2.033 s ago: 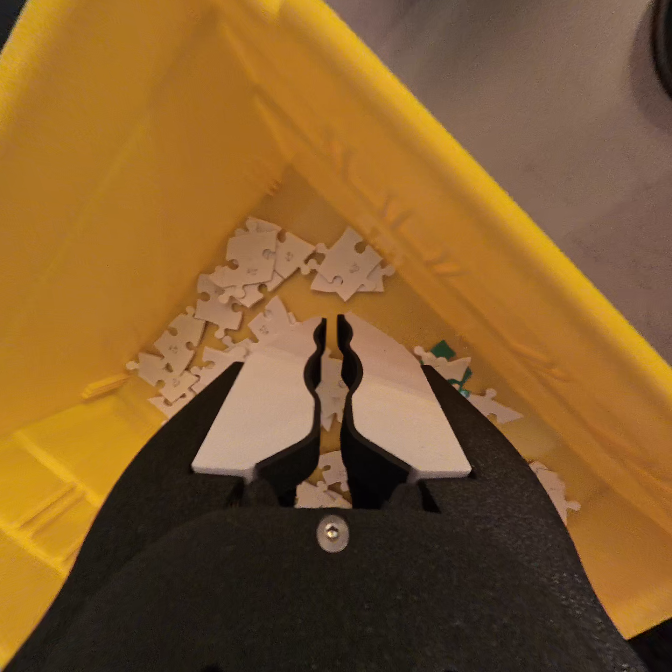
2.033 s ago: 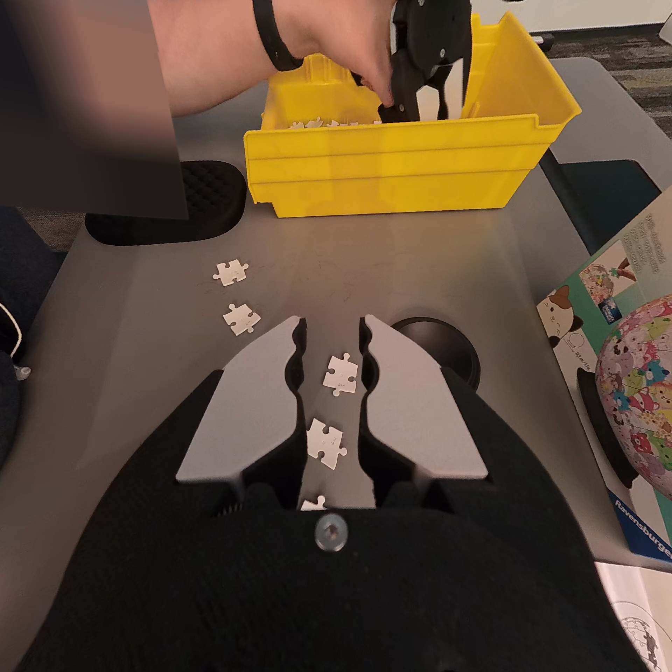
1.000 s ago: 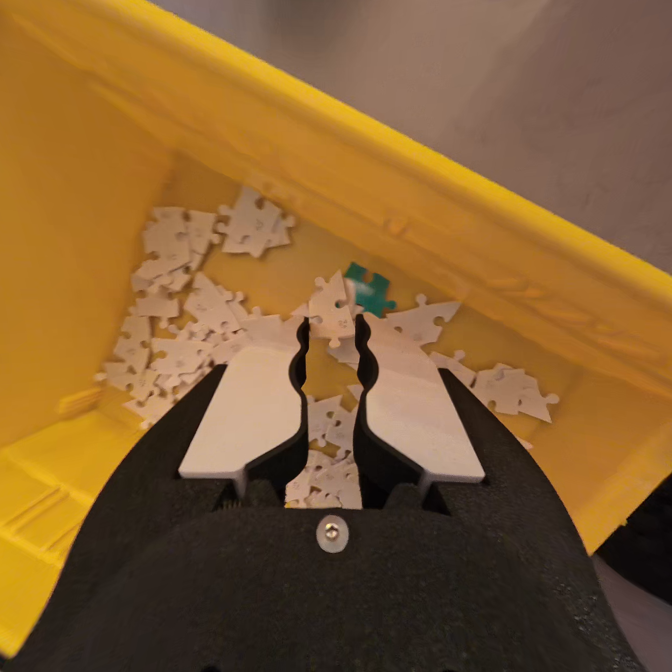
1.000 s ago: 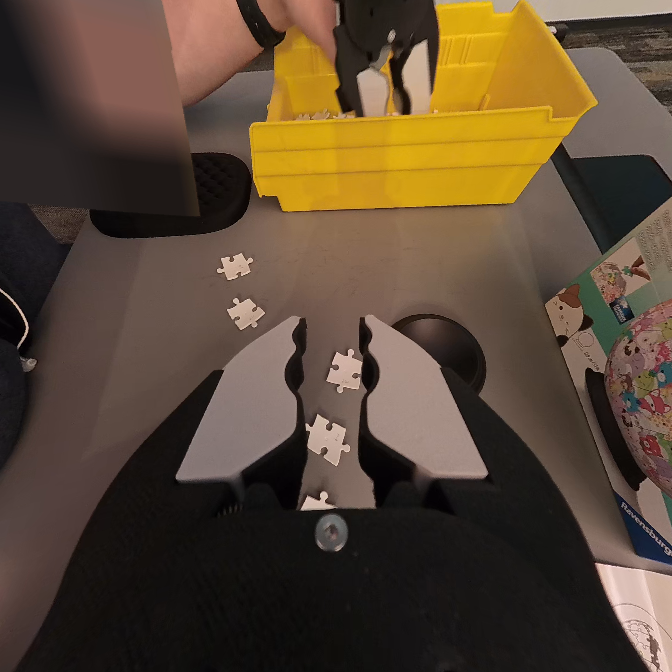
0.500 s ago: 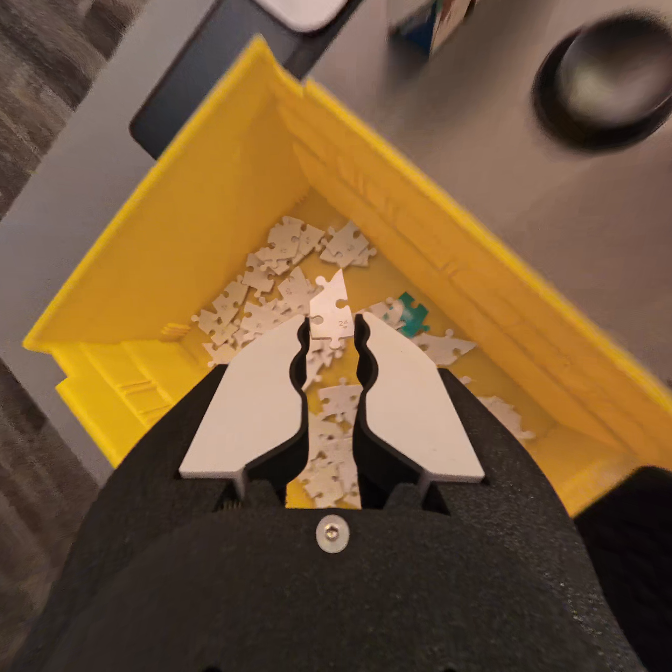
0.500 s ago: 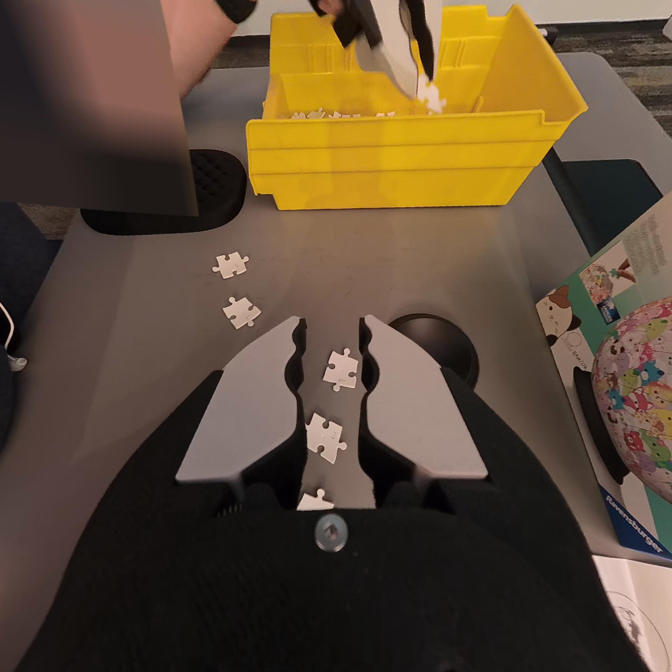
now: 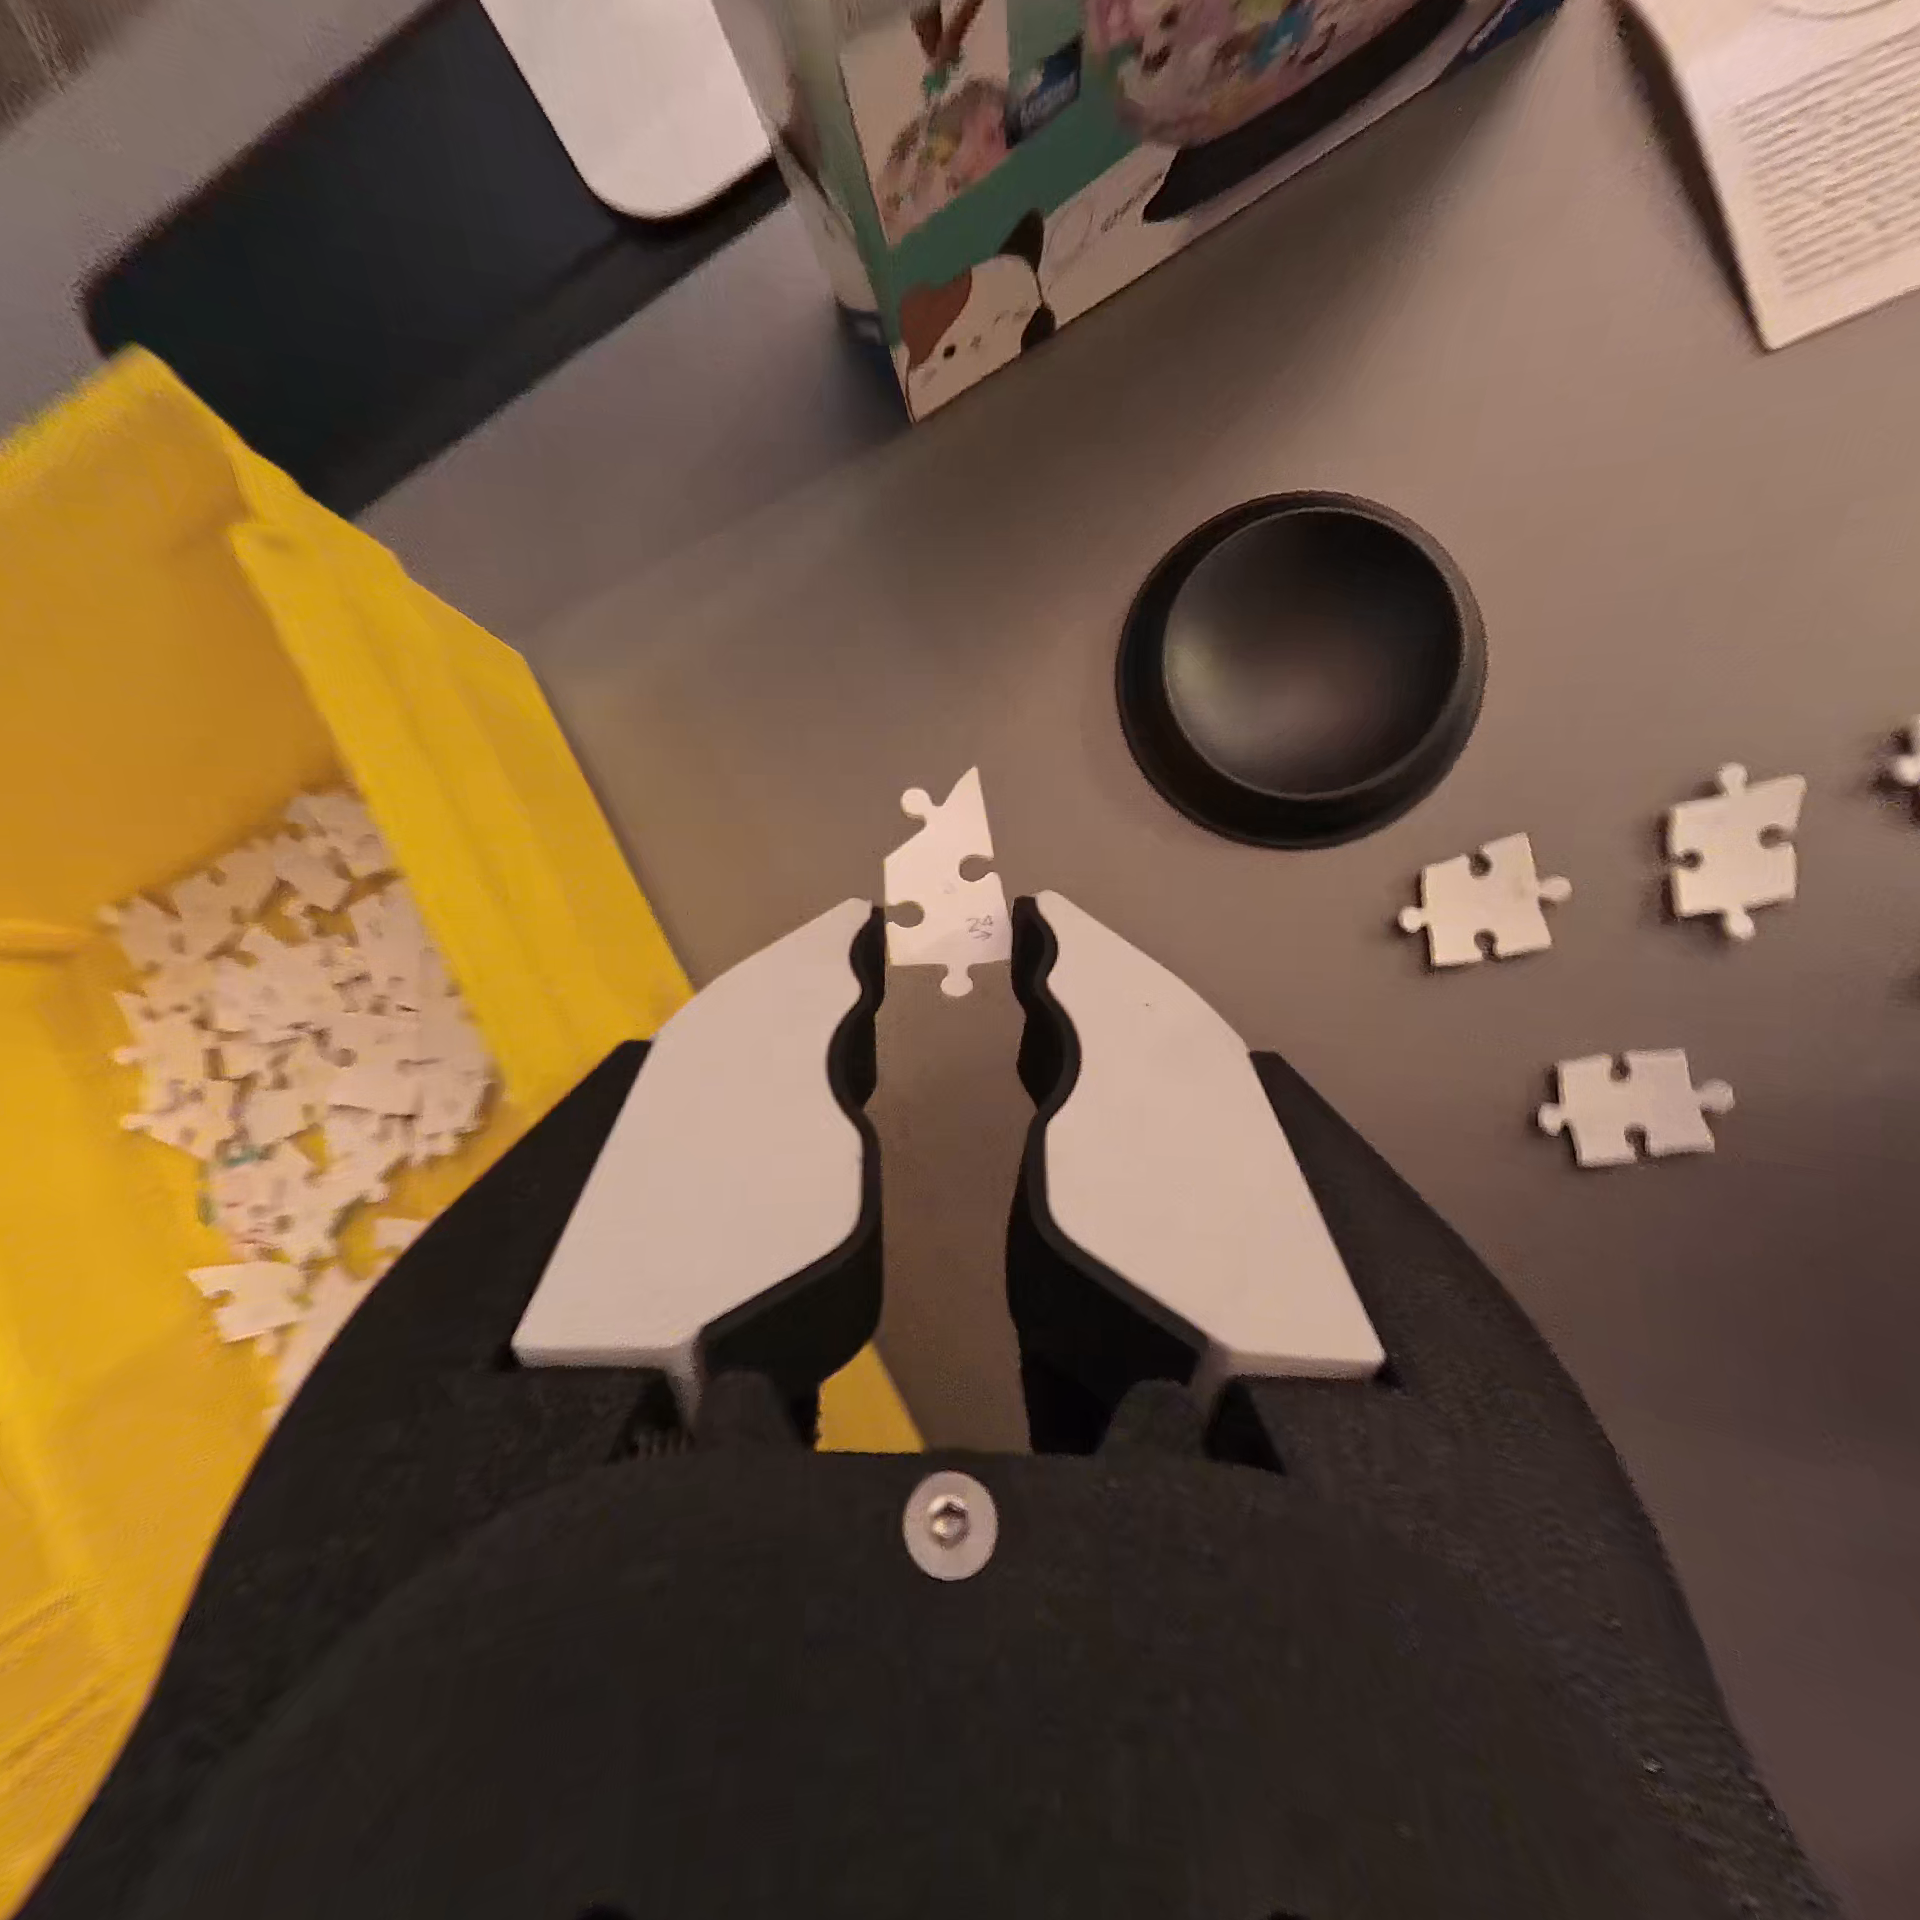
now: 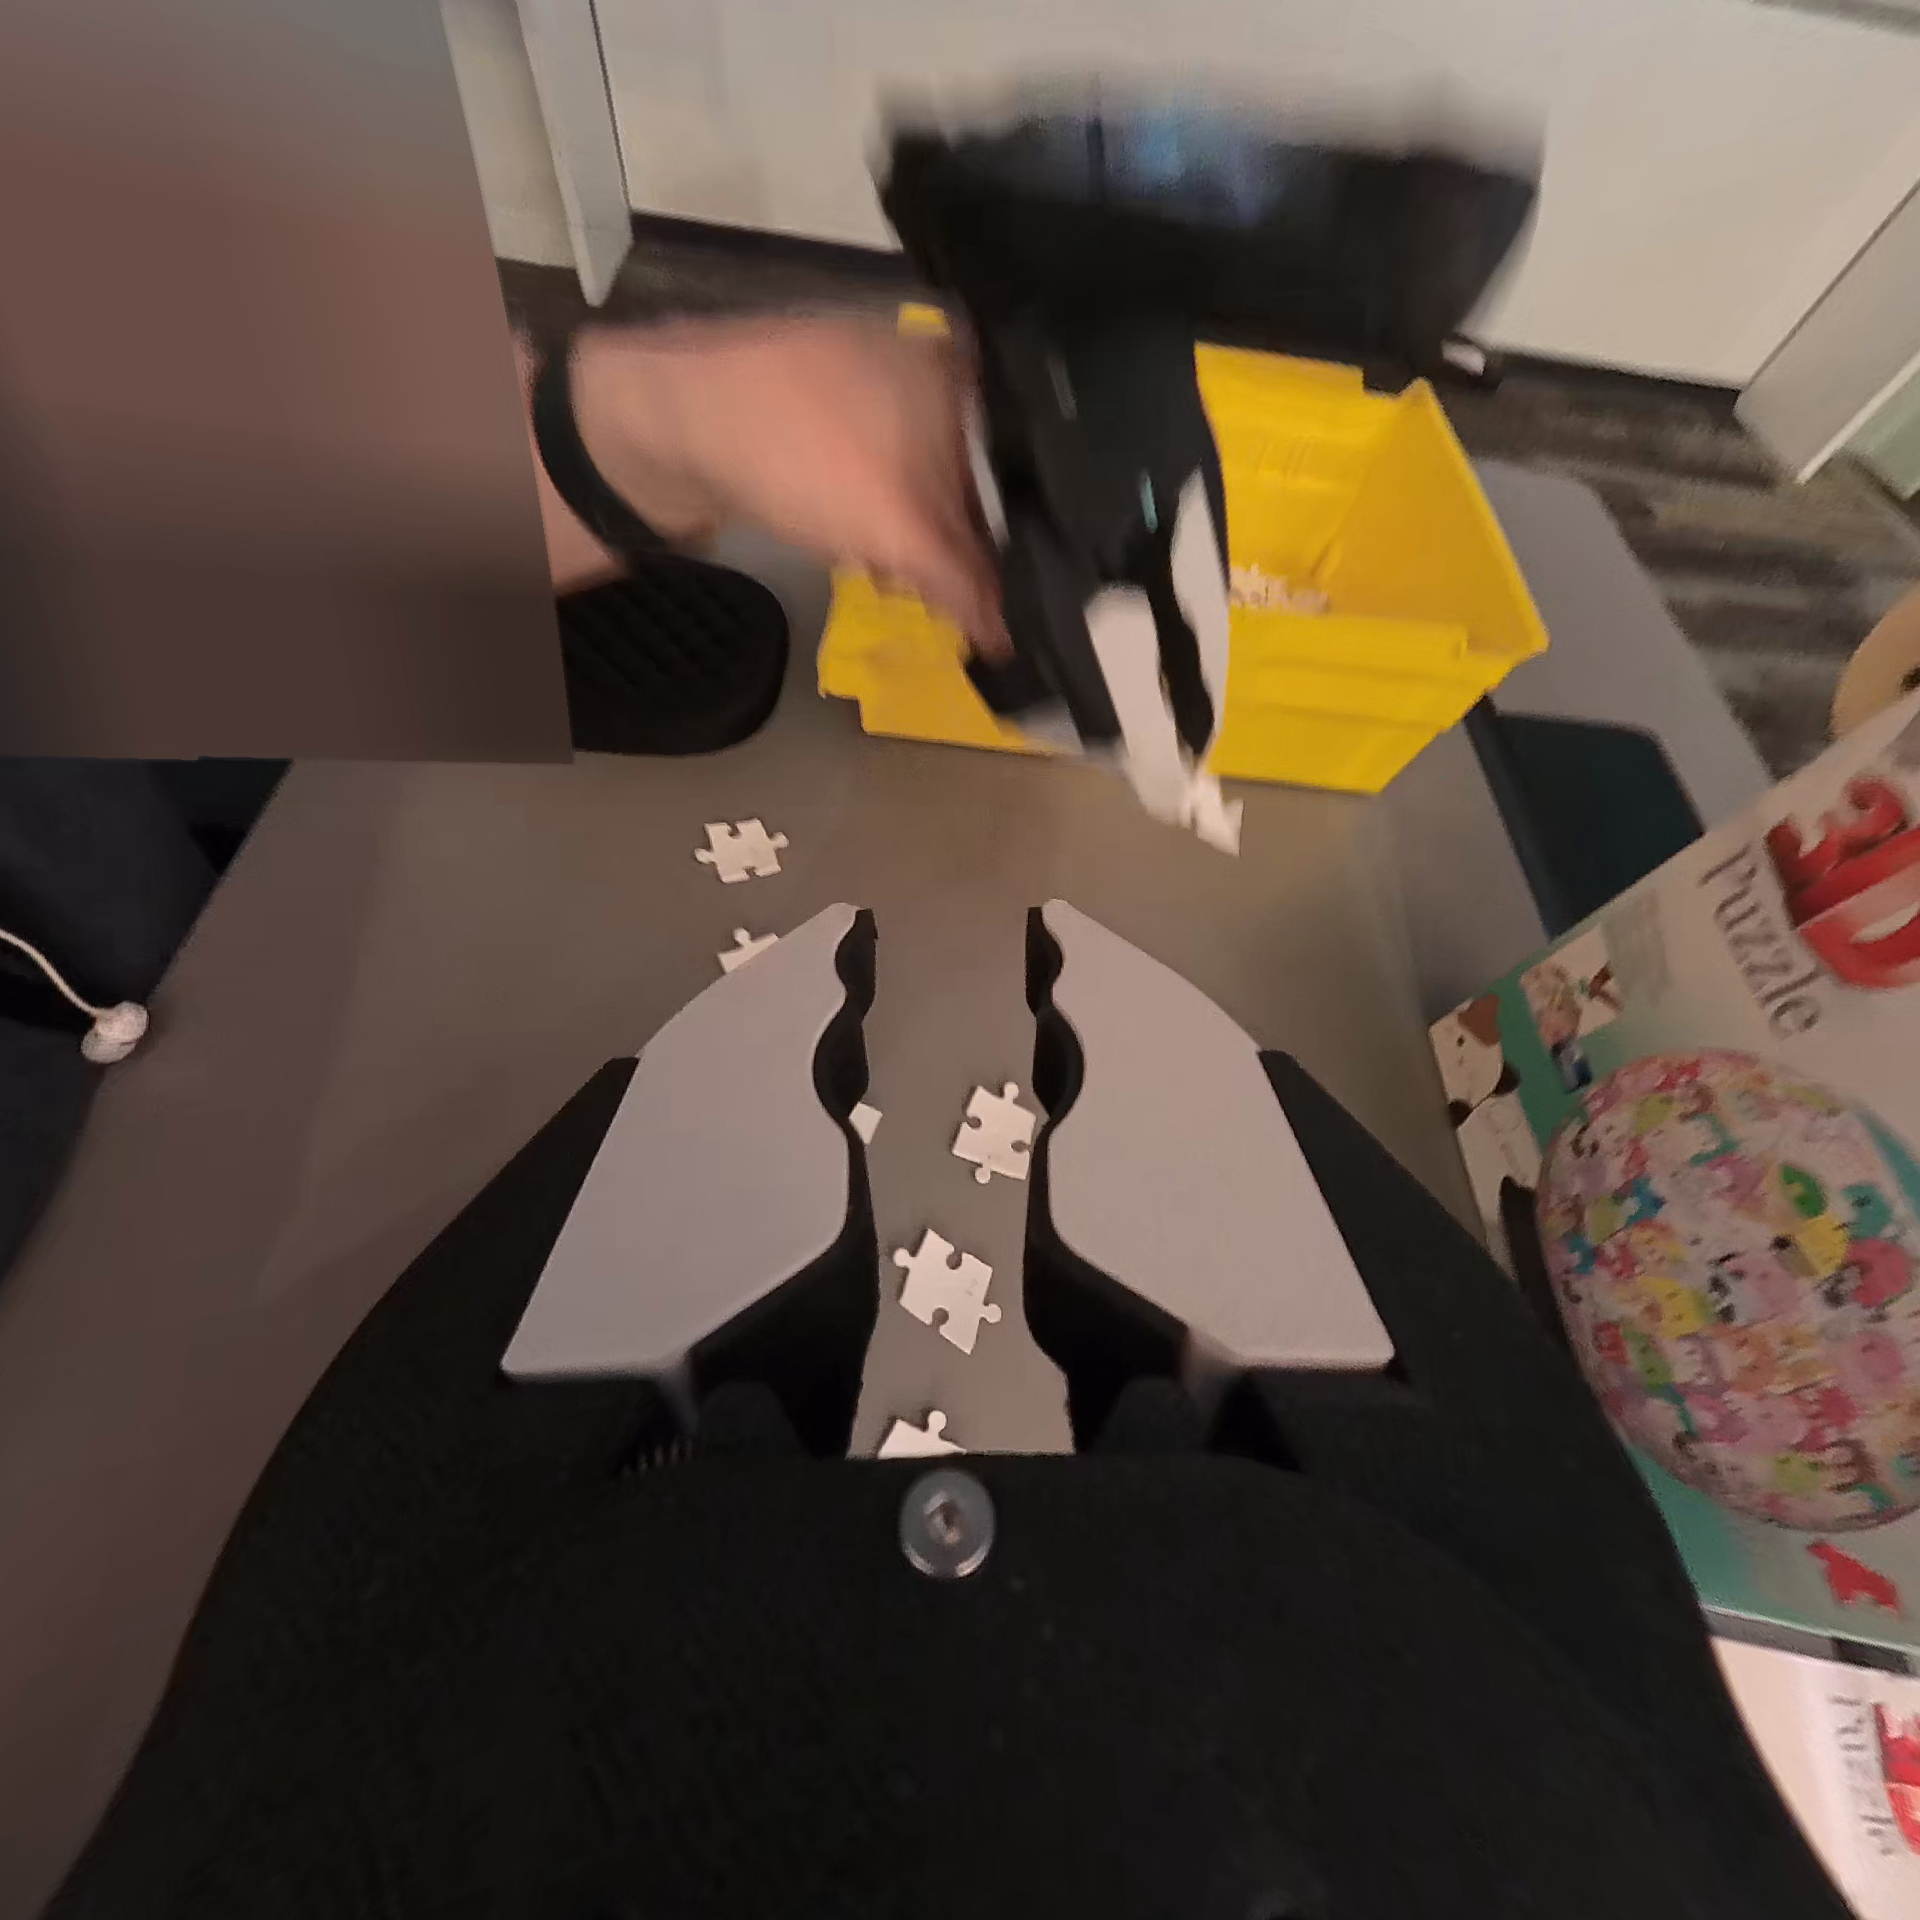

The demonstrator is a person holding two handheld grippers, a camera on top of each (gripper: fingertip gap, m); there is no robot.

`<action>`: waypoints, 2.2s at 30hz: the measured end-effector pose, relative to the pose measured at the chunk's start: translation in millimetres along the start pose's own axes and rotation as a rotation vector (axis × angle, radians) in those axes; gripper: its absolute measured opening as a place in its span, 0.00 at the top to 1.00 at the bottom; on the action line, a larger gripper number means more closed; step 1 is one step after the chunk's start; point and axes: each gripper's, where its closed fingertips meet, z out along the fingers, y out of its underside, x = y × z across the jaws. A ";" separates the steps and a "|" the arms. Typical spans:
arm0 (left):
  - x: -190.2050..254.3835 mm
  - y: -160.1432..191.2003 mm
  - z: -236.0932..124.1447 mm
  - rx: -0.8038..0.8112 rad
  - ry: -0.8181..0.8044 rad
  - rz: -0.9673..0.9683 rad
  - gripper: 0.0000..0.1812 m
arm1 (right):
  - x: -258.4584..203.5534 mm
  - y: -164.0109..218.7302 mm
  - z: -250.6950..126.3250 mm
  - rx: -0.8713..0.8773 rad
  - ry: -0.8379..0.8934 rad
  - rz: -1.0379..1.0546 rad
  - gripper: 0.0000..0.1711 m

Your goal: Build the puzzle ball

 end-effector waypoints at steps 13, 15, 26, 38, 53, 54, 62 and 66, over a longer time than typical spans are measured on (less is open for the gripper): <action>-1.0 28.8 63.0 -0.095 -0.087 -0.214 0.87 | -7.1 -6.2 -34.6 0.004 -0.019 -0.017 0.83; 0.0 31.4 66.1 -0.096 -0.082 -0.225 0.87 | -5.7 -4.8 -35.6 0.004 -0.021 -0.012 0.83; -14.5 -14.5 -81.5 0.300 0.069 -0.194 0.80 | -2.5 -0.6 -39.7 0.001 -0.015 0.006 0.83; -122.8 52.6 -18.8 0.015 0.269 -0.225 0.85 | 2.5 5.3 -29.3 -0.048 0.014 0.002 0.83; -110.4 73.8 33.3 -0.149 0.492 0.815 0.77 | 13.8 40.7 -10.3 -0.134 -0.015 0.090 0.82; -111.3 75.8 35.7 -0.155 0.494 0.849 0.76 | 14.4 41.5 -10.9 -0.136 -0.013 0.093 0.82; -118.9 82.8 45.5 -0.198 0.524 0.949 0.73 | 18.2 46.6 -13.1 -0.144 -0.009 0.104 0.82; -121.8 86.7 44.4 -0.230 0.535 0.970 0.77 | 18.5 49.5 -12.5 -0.153 -0.012 0.107 0.82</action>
